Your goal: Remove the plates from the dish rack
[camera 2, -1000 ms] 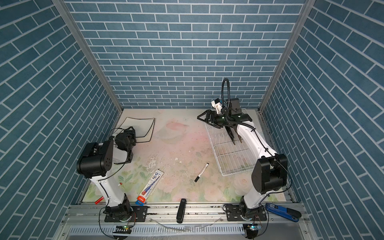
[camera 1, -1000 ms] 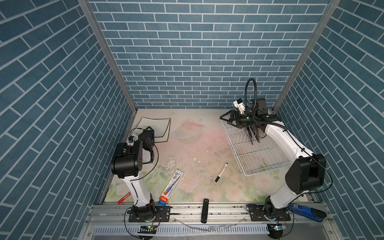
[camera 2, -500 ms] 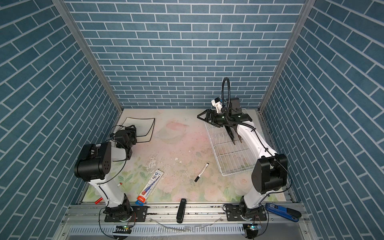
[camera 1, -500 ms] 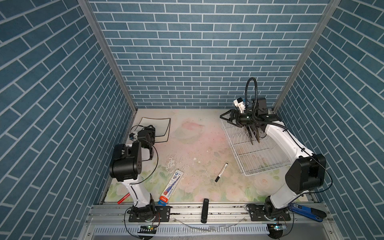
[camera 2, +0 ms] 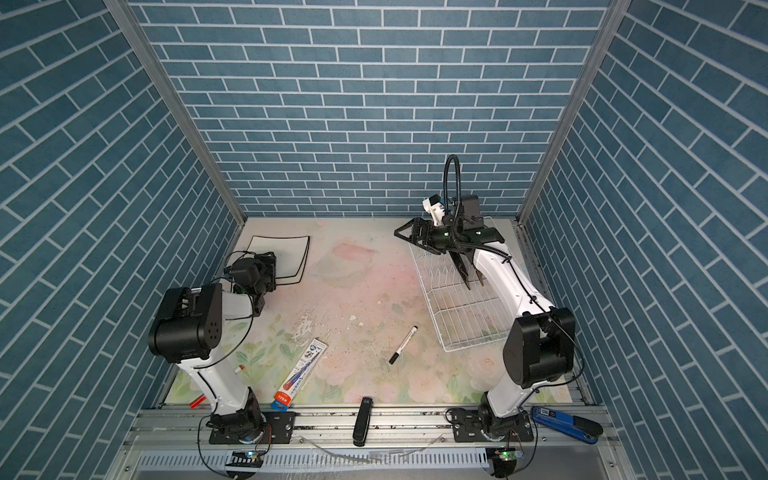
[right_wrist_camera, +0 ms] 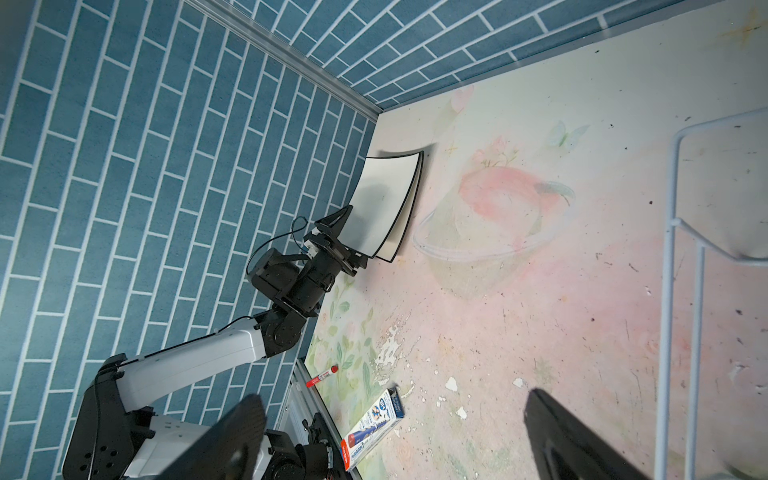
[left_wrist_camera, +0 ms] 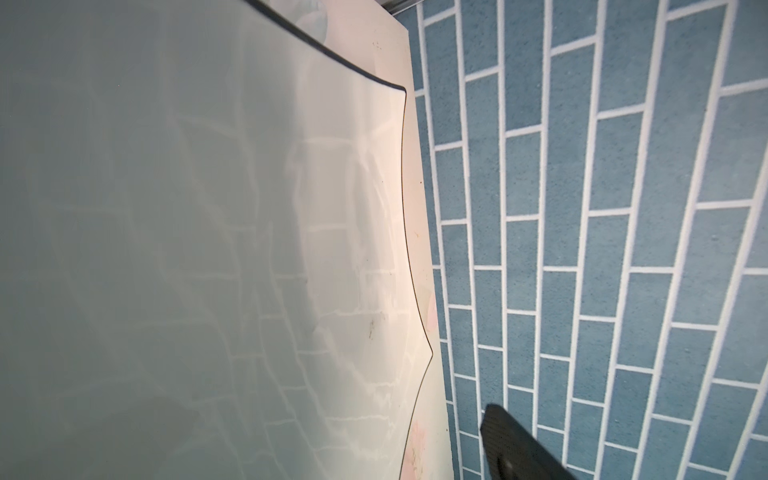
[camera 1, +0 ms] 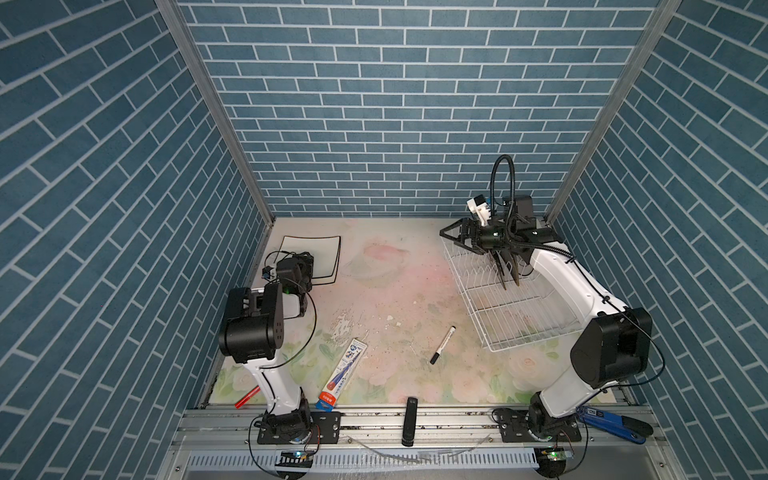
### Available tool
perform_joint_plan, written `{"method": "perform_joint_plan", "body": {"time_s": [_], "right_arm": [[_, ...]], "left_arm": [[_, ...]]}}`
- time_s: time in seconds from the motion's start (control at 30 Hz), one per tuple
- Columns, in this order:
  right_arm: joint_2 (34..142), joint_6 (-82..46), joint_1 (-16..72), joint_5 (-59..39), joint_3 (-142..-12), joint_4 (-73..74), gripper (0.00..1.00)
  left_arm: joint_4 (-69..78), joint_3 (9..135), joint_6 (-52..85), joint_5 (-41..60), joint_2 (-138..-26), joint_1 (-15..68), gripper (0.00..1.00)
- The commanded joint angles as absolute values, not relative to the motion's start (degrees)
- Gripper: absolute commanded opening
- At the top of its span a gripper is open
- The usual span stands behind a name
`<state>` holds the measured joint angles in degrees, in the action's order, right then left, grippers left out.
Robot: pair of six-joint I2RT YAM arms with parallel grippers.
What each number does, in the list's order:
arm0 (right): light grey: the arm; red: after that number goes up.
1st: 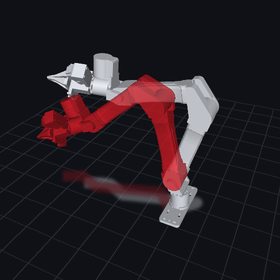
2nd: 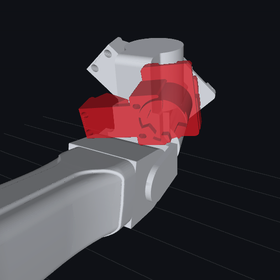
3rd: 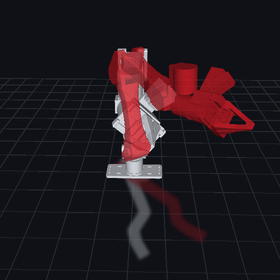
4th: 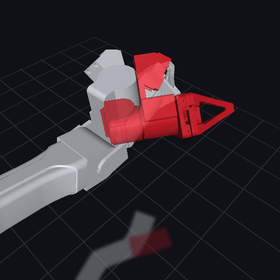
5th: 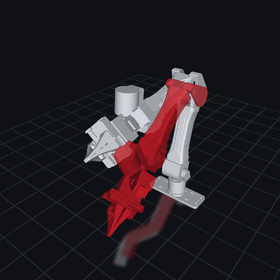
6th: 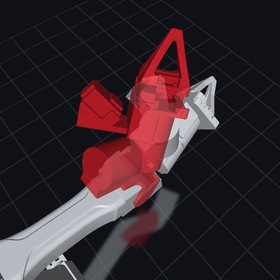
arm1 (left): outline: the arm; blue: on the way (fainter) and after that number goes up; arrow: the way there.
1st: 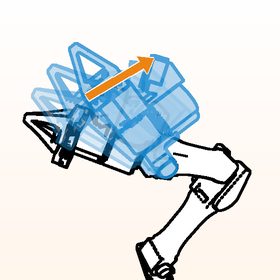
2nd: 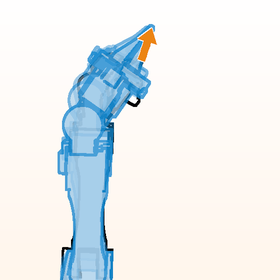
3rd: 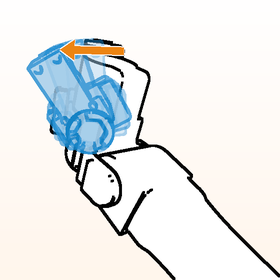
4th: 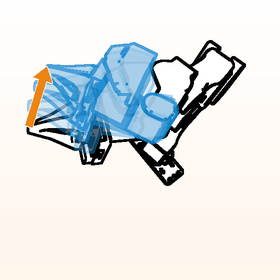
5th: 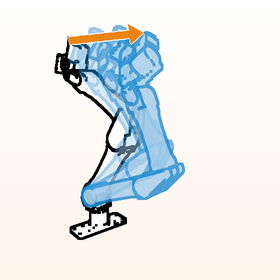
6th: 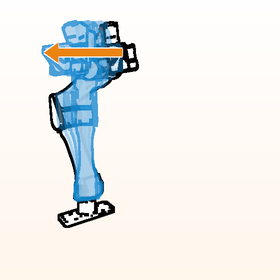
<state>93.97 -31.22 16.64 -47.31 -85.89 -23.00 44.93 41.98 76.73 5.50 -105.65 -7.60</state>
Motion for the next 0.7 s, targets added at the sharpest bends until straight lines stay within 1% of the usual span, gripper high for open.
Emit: {"method": "perform_joint_plan", "body": {"time_s": [0.0,0.43,0.67], "right_arm": [[93.1,-31.4,16.4,-47.2,-85.6,-22.0,0.98],[92.3,-31.6,16.4,-46.9,-85.1,-22.0,0.98],[91.9,-31.3,16.4,-46.9,-84.8,-22.2,0.98]], "left_arm": [[46.5,43.9,75.2,5.6,-102.9,-7.4,0.84],[36.8,46.6,72.2,6.5,-100.2,-7.4,0.91],[32.1,48.8,71.9,8.0,-101.0,-7.5,0.92]]}}
